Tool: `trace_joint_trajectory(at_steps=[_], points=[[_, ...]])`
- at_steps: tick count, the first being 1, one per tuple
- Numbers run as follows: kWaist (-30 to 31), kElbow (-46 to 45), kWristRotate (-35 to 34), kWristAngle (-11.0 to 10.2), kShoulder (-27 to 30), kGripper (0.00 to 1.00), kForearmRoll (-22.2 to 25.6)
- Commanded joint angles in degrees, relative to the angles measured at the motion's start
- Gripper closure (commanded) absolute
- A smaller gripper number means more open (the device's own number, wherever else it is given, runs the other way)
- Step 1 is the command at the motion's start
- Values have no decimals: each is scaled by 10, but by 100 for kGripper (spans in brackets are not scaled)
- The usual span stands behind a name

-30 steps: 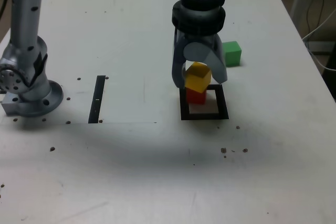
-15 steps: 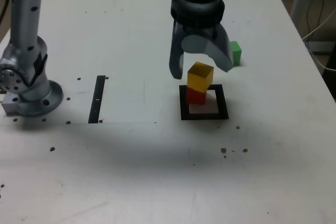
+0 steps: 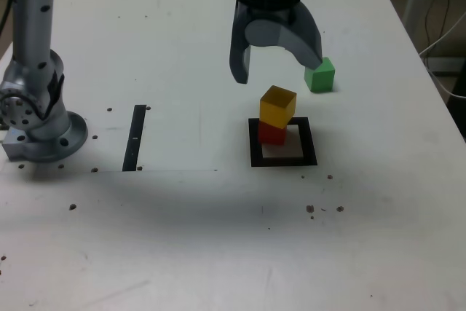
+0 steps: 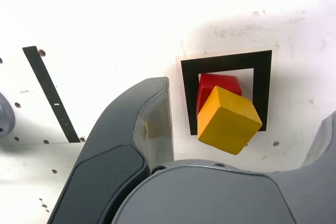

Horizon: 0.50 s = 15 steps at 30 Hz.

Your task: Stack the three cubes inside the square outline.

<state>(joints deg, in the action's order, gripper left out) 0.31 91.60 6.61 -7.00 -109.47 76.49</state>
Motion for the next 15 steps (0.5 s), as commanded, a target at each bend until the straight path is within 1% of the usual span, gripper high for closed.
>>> trace_joint_trajectory(at_steps=[1, 7, 15], points=[[-9, 15, 27, 3, 1, 1, 3], [-32, 32, 87, 3, -12, 1, 4], [-80, 72, 158, 0, -38, 1, 6]])
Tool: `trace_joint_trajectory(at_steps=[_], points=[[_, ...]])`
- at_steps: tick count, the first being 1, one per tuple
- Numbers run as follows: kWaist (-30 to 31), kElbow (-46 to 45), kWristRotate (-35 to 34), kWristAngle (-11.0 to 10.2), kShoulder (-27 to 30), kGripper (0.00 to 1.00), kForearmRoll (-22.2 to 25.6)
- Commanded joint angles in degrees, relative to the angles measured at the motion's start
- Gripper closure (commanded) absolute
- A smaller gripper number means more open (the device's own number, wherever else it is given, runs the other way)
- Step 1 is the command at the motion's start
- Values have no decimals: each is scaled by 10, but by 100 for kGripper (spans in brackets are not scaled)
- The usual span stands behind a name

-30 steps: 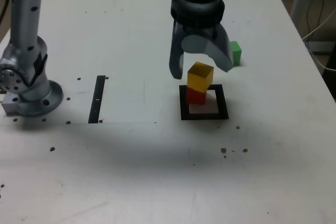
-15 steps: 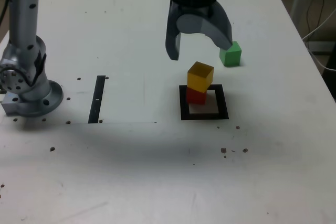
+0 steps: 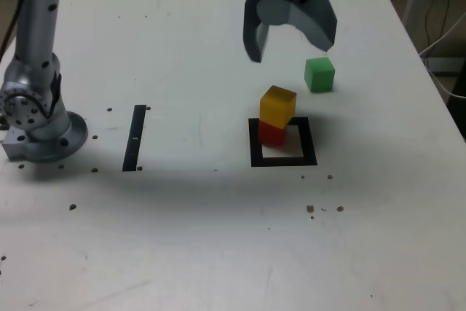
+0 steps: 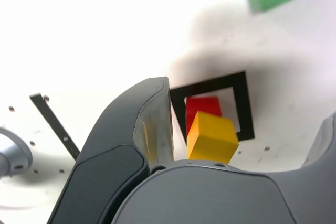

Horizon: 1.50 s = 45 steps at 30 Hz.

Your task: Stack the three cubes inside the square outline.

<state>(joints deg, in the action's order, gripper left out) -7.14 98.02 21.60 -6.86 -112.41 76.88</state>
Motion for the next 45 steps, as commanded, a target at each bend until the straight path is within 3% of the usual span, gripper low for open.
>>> trace_joint_trajectory(at_steps=[1, 8, 19, 26, 35, 40, 45], points=[[-11, 15, 15, -3, -15, 1, 4], [-34, 49, 33, -12, -67, 1, 13], [-41, 76, 41, -24, -126, 0, -12], [-65, 115, 70, -7, -167, 1, -12], [-65, 93, 77, -10, -185, 1, -47], [-63, 86, 79, -9, -186, 7, -58], [-62, 85, 80, -11, -182, 19, -66]])
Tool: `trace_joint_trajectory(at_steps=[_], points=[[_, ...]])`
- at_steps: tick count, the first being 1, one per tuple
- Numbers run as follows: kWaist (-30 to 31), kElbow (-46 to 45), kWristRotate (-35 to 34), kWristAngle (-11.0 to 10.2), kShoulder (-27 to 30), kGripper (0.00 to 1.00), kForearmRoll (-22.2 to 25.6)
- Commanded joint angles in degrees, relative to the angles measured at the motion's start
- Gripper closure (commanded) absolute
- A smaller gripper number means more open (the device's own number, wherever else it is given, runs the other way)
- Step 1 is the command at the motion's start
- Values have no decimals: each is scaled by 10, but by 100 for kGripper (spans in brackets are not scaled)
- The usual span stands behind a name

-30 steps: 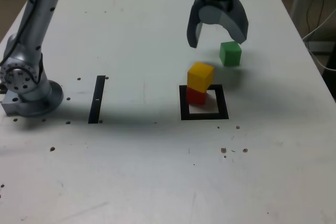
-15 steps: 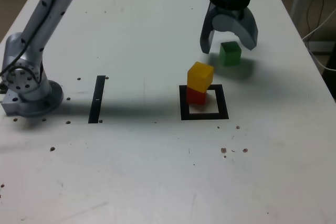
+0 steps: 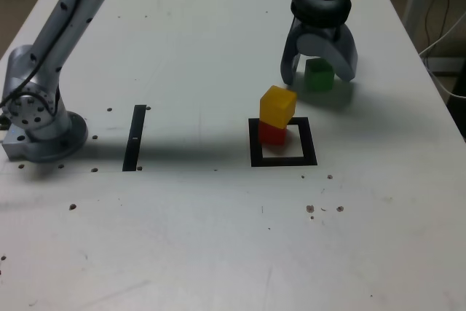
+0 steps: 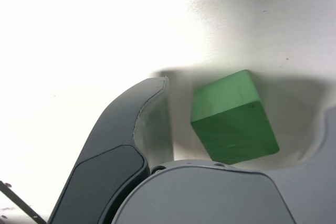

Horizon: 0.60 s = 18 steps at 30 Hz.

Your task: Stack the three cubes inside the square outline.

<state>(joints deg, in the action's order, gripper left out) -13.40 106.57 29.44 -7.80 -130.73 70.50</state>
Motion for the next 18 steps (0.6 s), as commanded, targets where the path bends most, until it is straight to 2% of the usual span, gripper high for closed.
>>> trace_joint_trajectory(at_steps=[1, 10, 18], points=[[1, -1, 1, -2, 2, 22, -3], [1, 2, 9, 11, -5, 41, -10], [1, -1, 11, 19, -7, 63, -10]])
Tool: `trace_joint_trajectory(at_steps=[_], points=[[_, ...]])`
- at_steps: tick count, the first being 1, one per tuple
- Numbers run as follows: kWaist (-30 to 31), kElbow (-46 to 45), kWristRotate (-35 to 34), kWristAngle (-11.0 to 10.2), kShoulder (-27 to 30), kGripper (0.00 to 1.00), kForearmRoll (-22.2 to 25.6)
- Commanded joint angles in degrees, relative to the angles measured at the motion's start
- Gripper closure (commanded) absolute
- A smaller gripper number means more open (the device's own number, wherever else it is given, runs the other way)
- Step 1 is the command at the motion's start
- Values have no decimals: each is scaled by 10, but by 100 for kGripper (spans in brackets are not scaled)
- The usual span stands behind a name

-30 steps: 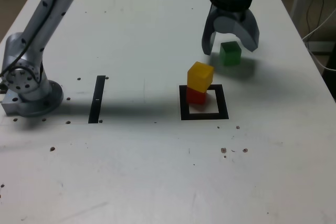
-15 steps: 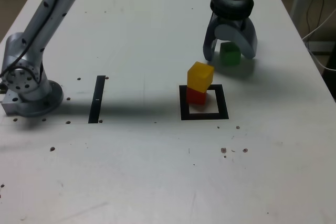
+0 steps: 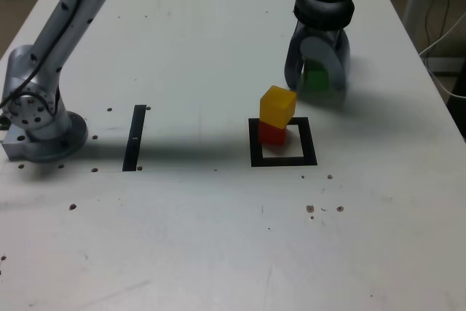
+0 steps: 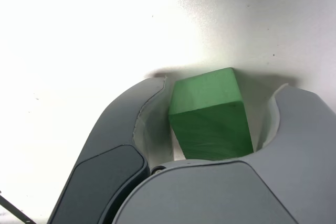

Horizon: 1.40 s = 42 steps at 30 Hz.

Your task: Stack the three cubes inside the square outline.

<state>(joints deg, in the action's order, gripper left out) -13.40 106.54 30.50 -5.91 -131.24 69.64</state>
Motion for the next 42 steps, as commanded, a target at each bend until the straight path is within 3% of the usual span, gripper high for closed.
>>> trace_joint_trajectory(at_steps=[1, 16, 25, 31, 36, 42], points=[[0, -1, 0, -1, -1, 66, -1], [3, 13, -3, -3, 34, 82, 28], [20, 48, -3, 7, 91, 83, 115], [50, 49, -4, 35, 154, 83, 175], [94, 19, -17, 59, 192, 83, 186], [153, -12, -60, 47, 200, 83, 177]])
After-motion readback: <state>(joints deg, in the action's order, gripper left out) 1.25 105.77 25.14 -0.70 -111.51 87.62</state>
